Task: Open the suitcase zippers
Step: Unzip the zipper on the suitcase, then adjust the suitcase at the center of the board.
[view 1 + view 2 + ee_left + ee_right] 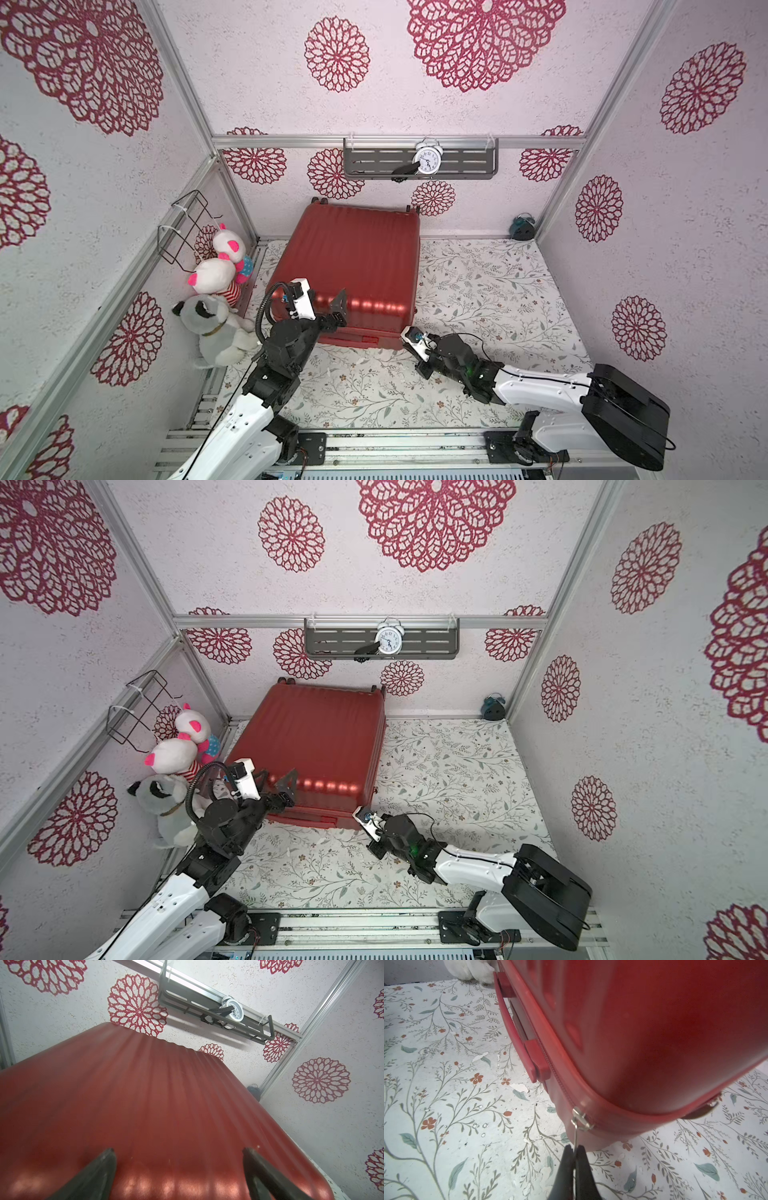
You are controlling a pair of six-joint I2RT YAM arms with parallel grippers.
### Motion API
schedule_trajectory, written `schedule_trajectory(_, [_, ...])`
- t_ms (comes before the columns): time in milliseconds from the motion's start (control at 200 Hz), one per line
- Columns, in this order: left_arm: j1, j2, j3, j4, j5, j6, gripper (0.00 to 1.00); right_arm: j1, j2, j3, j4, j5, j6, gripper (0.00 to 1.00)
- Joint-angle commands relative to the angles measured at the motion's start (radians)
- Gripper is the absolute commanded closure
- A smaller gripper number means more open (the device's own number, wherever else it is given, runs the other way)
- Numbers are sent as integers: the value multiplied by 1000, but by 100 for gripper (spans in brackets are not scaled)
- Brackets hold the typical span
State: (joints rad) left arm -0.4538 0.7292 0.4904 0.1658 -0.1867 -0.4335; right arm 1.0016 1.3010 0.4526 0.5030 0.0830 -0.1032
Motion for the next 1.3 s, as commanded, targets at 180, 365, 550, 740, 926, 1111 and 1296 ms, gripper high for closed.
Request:
schedule_trajectory(180, [-13, -66, 7, -141, -73, 5, 2, 57, -15, 32, -135, 74, 133, 100])
schedule_trajectory(365, [-22, -141, 51, -282, -292, -23, 2, 57, -44, 3, -162, 75, 215, 100])
schedule_trajectory(550, [59, -58, 209, -483, -473, -111, 2, 59, -48, -8, -147, 52, 248, 100])
schedule_trajectory(740, [360, 99, 360, -562, -152, -203, 2, 63, -40, 20, -177, 55, 273, 100])
schedule_trajectory(926, [609, 268, 502, -643, 155, -188, 2, 67, -37, 11, -166, 51, 290, 100])
schedule_trajectory(1111, [754, 456, 548, -559, 507, -210, 2, 70, -18, 18, -168, 46, 314, 100])
schedule_trajectory(1296, [770, 542, 499, -425, 696, -257, 2, 71, -17, 36, -207, 56, 344, 100])
